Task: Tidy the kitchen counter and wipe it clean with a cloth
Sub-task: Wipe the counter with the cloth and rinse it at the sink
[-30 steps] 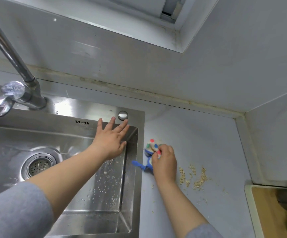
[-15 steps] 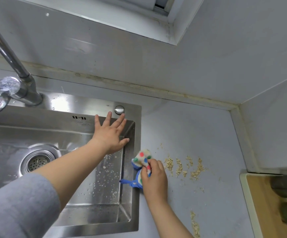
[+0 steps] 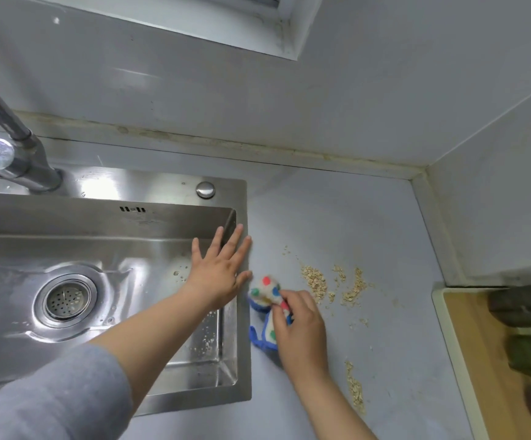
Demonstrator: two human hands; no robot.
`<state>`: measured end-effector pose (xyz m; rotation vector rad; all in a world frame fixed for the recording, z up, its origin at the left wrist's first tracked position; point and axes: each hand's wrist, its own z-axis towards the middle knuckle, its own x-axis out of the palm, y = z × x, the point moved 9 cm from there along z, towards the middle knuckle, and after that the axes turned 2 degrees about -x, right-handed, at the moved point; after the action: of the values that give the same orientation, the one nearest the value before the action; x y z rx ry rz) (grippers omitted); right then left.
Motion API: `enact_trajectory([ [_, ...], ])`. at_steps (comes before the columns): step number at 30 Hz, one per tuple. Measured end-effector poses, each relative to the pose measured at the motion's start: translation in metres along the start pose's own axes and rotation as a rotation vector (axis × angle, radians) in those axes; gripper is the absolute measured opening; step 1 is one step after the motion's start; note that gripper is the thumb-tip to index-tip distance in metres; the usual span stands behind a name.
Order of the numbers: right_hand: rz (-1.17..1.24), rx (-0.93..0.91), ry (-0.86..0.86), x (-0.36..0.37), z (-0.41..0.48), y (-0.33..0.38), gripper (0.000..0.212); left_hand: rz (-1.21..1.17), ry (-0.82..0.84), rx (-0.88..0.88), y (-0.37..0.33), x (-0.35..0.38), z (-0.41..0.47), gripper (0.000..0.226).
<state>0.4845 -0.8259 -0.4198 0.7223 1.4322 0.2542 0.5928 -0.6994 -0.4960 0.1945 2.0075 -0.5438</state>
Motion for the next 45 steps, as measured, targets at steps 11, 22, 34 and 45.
enact_trajectory([
  [11,-0.122,0.083,0.041,0.018,-0.001,-0.037,0.022,0.111,0.034,-0.036,-0.001,-0.01,-0.001,0.067],
  [22,0.029,-0.039,0.055,-0.002,-0.036,-0.021,0.016,0.124,0.064,-0.086,-0.006,-0.006,-0.001,0.065],
  [34,-0.087,0.114,0.031,-0.015,-0.03,-0.079,0.017,-0.029,0.033,-0.134,-0.015,0.001,-0.002,0.069],
  [45,0.103,-0.084,-0.111,-0.101,0.077,-0.042,0.023,-0.437,-0.296,-0.201,-0.034,0.011,0.004,0.069],
])
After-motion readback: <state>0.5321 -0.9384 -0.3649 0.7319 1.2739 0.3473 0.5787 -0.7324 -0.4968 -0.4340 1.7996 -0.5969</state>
